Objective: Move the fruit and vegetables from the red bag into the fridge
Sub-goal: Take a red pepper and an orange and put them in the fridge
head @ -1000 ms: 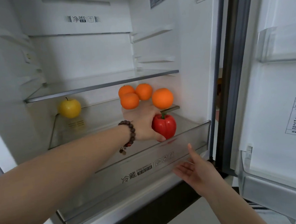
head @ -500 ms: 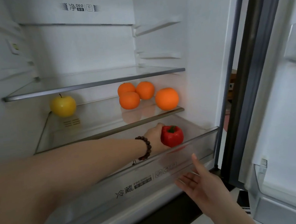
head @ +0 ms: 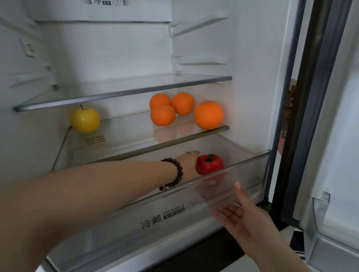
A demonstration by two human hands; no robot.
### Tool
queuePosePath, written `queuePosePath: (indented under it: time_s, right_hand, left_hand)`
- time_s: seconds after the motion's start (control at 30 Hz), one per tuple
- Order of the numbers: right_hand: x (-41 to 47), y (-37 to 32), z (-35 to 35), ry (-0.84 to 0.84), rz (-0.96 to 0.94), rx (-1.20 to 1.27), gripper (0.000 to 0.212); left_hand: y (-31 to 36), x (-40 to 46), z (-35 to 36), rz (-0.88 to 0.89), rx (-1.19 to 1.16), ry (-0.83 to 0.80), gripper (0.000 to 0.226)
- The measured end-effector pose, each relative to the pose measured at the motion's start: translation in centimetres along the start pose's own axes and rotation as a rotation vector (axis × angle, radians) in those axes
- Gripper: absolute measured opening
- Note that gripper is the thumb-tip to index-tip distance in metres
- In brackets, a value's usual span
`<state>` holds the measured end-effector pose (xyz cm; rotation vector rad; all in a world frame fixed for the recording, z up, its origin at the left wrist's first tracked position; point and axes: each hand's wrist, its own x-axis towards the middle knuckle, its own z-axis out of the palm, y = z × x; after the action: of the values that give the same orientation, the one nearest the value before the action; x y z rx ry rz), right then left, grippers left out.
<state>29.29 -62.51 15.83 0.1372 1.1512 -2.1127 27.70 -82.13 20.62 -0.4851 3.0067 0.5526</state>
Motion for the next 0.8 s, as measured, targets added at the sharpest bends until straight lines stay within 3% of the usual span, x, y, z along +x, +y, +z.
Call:
queuePosePath:
  time_s: [0.13,0.33,0.53,0.8]
  right_hand:
    - [-0.1,-0.1,0.1,-0.012,0.019,0.008,0.038]
    - [0.1,-0.2,-0.1,-0.053,0.005,-0.005,0.032]
    - [0.0,0.1,-0.4,-0.042,-0.014,-0.008,0.042]
    - [-4.5,1.2,-1.4,0.015,-0.154,-0.047,0.050]
  left_hand:
    - [1.0,-1.9,-2.1,-0.037,0.114,-0.039,0.084]
    - [2.4,-5.6,-5.1,-0.133,0.086,-0.069,0.073]
    - [3.2,-10.1,-4.5,-0.041,0.086,0.154,0.062]
    - [4.2,-17.6,-0.4,0.161,0.281,0.471,0.068]
